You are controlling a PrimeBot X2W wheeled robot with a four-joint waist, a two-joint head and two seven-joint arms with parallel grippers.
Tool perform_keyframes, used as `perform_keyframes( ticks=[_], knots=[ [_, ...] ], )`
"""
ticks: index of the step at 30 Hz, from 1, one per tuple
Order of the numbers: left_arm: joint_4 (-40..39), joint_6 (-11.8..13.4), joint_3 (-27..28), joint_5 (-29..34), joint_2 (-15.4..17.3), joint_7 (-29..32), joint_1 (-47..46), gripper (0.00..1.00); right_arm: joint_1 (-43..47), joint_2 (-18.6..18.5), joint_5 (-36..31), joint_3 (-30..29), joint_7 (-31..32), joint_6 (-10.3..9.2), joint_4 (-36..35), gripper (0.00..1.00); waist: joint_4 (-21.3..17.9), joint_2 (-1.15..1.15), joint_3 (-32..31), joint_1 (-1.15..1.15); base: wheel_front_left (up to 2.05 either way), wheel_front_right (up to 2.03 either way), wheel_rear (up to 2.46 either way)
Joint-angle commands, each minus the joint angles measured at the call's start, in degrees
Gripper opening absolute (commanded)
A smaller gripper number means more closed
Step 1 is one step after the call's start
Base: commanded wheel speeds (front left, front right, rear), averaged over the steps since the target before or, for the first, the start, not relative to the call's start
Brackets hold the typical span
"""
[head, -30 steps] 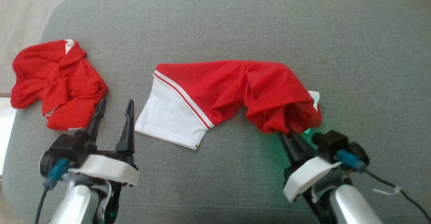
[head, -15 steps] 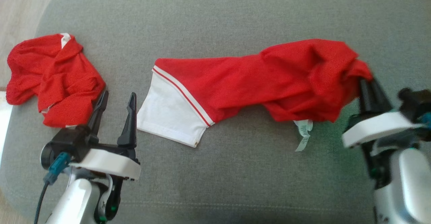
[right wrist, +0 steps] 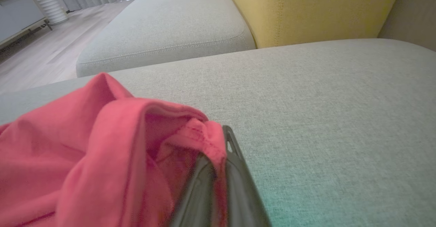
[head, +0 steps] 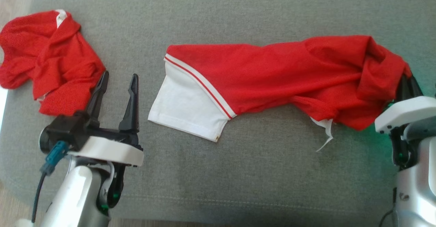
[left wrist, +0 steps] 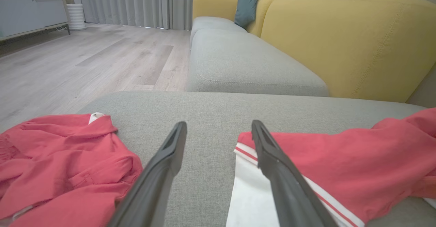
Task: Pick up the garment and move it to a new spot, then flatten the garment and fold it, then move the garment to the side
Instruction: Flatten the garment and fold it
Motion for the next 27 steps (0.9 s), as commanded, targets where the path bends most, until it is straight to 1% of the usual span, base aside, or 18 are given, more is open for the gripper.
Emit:
perform_keyframes(
  ticks=[1, 7, 11, 15, 16, 17, 22, 24, 27],
  knots=[
    [-1.85, -0.22, 2.53, 0.68, 0.71, -0.69, -2.17, 1.00, -2.14, -0.49, -0.58, 1.08, -0.80, -0.04, -1.64, 0.00, 0.27, 0.00, 0.32, -0.01, 0.00, 0.00, 0.00],
    [-1.43, -1.18, 3.24, 1.55, -0.18, -0.70, -2.77, 1.00, -7.71, -2.47, -0.14, 3.14, -1.36, -0.04, 0.91, 0.00, 0.38, 0.00, 1.00, -0.01, 0.00, 0.00, 0.00],
    [-1.10, -2.07, 3.39, 2.18, -0.83, -0.70, -3.60, 1.00, -12.70, -4.75, 0.69, 5.54, -1.45, -0.04, 5.45, 0.00, 0.88, 0.00, 1.78, -0.01, 0.00, 0.00, 0.00],
    [-0.78, -2.89, 3.63, 2.84, -1.53, -0.70, -4.37, 1.00, -16.14, -6.07, 1.47, 8.00, -3.06, -0.04, 10.97, 0.00, 1.30, 0.00, 2.68, -0.01, 0.00, 0.00, 0.00],
    [-0.70, -3.07, 3.73, 3.00, -1.69, -0.70, -4.50, 1.00, -16.72, -6.27, 1.69, 8.47, -3.70, -0.04, 12.30, 0.37, 1.34, 0.00, 2.87, -0.01, 0.00, 0.00, 0.00],
    [-0.61, -3.25, 3.85, 3.13, -1.85, -0.70, -4.59, 1.00, -17.13, -6.50, 1.86, 8.88, -4.36, -0.04, 13.60, 1.00, 1.36, 0.00, 2.99, -0.01, 0.00, 0.00, 0.00],
    [-0.03, -3.84, 4.50, 3.88, -2.56, -0.70, -4.24, 1.00, -17.21, -7.51, 2.64, 9.46, -9.52, -0.04, 17.20, 1.00, 1.00, 0.00, 2.37, -0.01, 0.00, 0.00, 0.00],
    [0.31, -3.93, 4.78, 4.18, -2.76, -0.70, -3.63, 1.00, -16.19, -7.88, 2.59, 9.05, -12.11, -0.04, 16.90, 1.00, 0.66, 0.00, 1.43, -0.01, 0.00, 0.00, 0.00],
    [0.89, -3.98, 5.25, 4.54, -2.93, -0.70, -2.54, 1.00, -13.70, -8.12, 2.48, 8.81, -15.60, -0.04, 14.39, 1.00, -0.10, 0.00, -0.51, -0.01, 0.00, 0.00, 0.00]
  ],
)
